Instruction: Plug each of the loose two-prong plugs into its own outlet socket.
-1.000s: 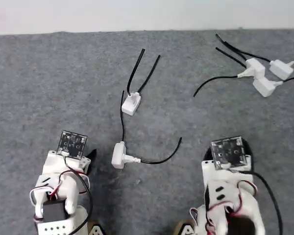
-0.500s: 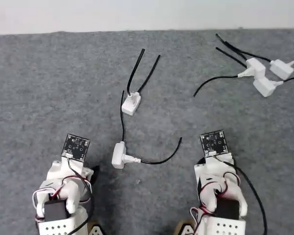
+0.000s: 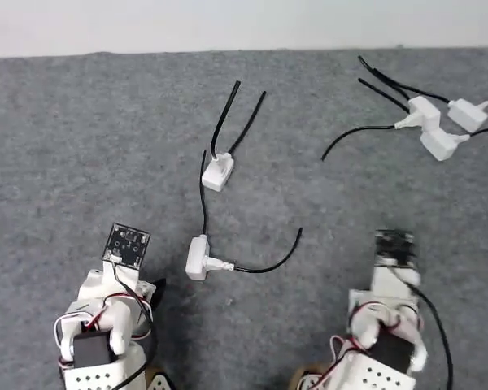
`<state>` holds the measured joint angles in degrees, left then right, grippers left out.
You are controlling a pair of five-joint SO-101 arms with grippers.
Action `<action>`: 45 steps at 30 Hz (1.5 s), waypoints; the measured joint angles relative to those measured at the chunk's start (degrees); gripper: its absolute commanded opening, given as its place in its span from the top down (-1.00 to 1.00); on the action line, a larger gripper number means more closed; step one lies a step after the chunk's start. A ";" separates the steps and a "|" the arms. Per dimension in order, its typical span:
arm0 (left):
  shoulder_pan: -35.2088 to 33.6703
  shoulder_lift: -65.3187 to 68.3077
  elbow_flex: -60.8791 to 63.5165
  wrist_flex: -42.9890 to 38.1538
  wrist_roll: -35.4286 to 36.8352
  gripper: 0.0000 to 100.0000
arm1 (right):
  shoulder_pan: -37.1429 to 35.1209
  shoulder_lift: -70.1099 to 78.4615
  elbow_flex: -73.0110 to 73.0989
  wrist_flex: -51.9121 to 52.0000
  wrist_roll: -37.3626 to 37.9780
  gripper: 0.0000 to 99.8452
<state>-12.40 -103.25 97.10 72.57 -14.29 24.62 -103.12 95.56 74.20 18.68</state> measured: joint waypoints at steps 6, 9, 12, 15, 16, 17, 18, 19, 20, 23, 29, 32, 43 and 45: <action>0.00 0.00 0.00 0.00 0.00 0.41 | 8.79 0.00 0.00 -0.26 0.00 0.54; 0.00 0.00 0.00 0.00 0.00 0.41 | 9.14 0.00 0.00 -2.73 -1.23 0.54; 0.00 0.00 0.00 0.00 0.00 0.41 | 9.14 0.00 0.00 -2.11 -1.85 0.54; 0.00 0.00 0.00 0.00 0.00 0.41 | 9.14 0.00 0.00 0.18 -2.02 0.54; 0.00 0.00 0.00 0.00 0.00 0.41 | 9.14 0.00 0.00 0.18 -2.02 0.54; 0.00 0.00 0.00 0.00 0.00 0.41 | 9.14 0.00 0.00 0.18 -2.02 0.54; 0.00 0.00 0.00 0.00 0.00 0.41 | 9.14 0.00 0.00 0.35 -2.02 0.54; 0.00 0.00 0.00 0.00 0.00 0.41 | 9.14 0.00 0.00 0.44 -2.02 0.54; 0.00 0.00 0.00 0.00 0.00 0.41 | 9.14 0.00 0.00 0.53 -2.02 0.54; 0.00 0.00 0.00 0.00 0.00 0.41 | 9.14 0.00 0.00 0.53 -2.02 0.54; 0.00 0.00 0.00 0.00 0.00 0.41 | 9.14 0.00 0.00 0.53 -2.02 0.54; 0.00 0.00 0.00 0.00 0.00 0.41 | 9.14 0.00 0.00 0.53 -2.02 0.54; 0.00 0.00 0.00 0.00 0.00 0.41 | 9.14 0.00 0.00 0.53 -2.02 0.54; 0.00 0.00 0.00 0.00 0.00 0.41 | 9.14 0.00 0.00 0.53 -2.02 0.54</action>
<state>-12.40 -103.25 97.10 72.57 -14.29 33.76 -103.12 95.56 74.73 16.66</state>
